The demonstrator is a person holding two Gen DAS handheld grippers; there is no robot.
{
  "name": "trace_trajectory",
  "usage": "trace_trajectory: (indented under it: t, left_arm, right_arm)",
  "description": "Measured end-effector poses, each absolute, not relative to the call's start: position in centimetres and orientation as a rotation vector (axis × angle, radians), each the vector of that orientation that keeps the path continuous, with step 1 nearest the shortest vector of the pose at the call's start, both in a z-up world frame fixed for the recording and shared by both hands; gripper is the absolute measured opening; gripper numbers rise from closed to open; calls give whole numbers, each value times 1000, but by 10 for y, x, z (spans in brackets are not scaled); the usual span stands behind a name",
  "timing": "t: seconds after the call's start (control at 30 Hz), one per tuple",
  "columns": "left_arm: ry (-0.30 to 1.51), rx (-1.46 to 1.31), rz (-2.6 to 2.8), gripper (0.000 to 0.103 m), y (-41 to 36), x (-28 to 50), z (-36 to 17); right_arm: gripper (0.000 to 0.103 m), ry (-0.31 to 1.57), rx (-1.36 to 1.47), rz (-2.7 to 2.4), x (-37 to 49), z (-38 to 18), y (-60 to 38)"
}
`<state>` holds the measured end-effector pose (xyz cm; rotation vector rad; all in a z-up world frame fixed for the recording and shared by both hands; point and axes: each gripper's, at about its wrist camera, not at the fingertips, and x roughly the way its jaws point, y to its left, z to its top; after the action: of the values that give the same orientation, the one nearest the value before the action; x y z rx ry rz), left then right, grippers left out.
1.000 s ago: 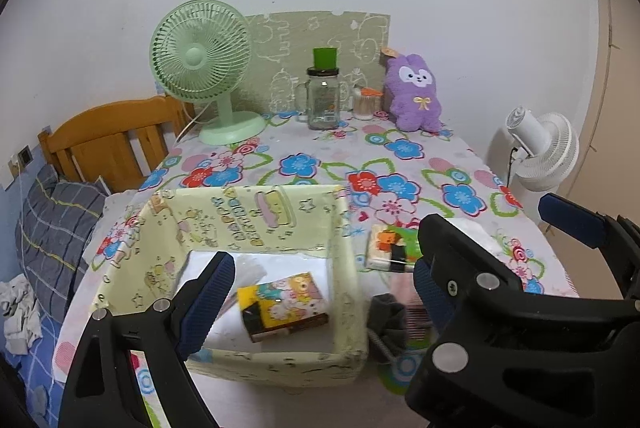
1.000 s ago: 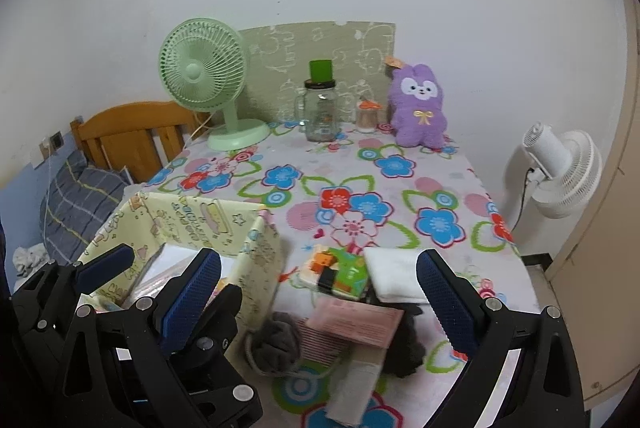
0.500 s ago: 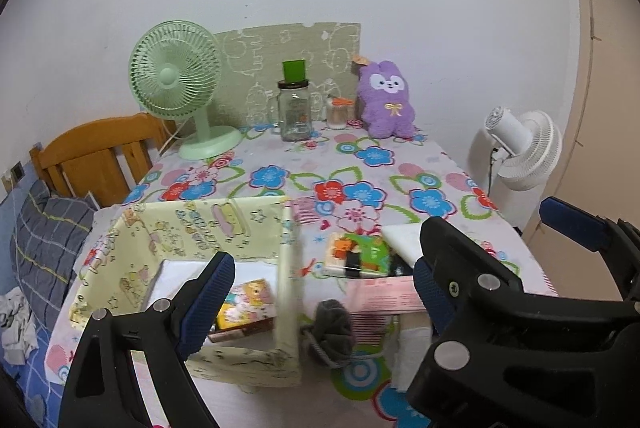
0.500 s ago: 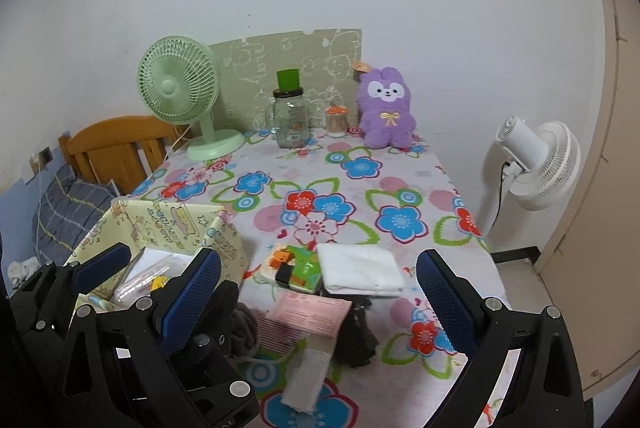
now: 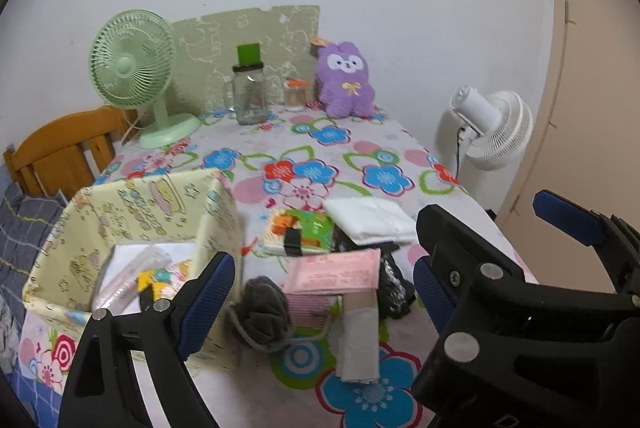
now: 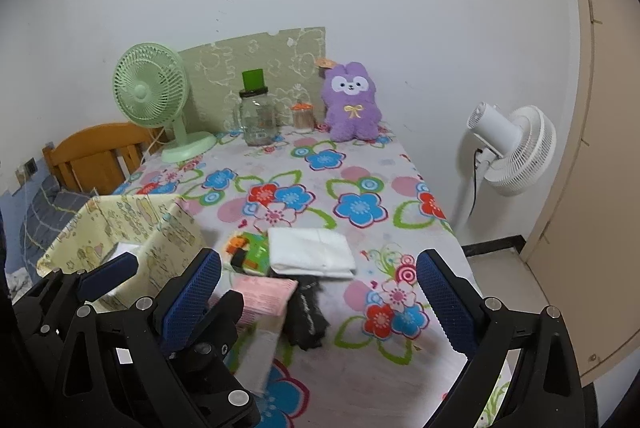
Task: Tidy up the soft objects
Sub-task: 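Move both tools back toward the remaining items on the table, then grasp the white paper roll with the left tool while the right tool grasps the black cloth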
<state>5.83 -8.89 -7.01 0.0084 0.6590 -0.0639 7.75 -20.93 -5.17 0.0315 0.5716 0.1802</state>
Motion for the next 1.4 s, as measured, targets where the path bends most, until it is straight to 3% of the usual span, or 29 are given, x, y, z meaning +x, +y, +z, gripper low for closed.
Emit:
trace_trajectory:
  t: [0.7, 0.9, 1.0, 1.07, 1.1, 1.4]
  left_arm:
    - [793, 33, -112, 89, -110, 70, -125]
    - [842, 39, -121, 77, -111, 77, -139]
    - [862, 41, -123, 63, -111, 81, -145]
    - [875, 41, -124, 43, -111, 84, -148]
    - [882, 41, -127, 39, -110, 85, -149]
    - [884, 41, -126, 24, -105, 89, -150]
  right_arm:
    - [96, 665, 32, 162, 87, -110, -225]
    - [94, 699, 38, 159, 94, -123, -228]
    - [92, 716, 36, 164, 97, -129, -226]
    - [91, 728, 39, 169, 101, -133, -225]
    - [90, 733, 41, 171, 103, -134, -225]
    - [85, 771, 37, 197, 117, -144, -215]
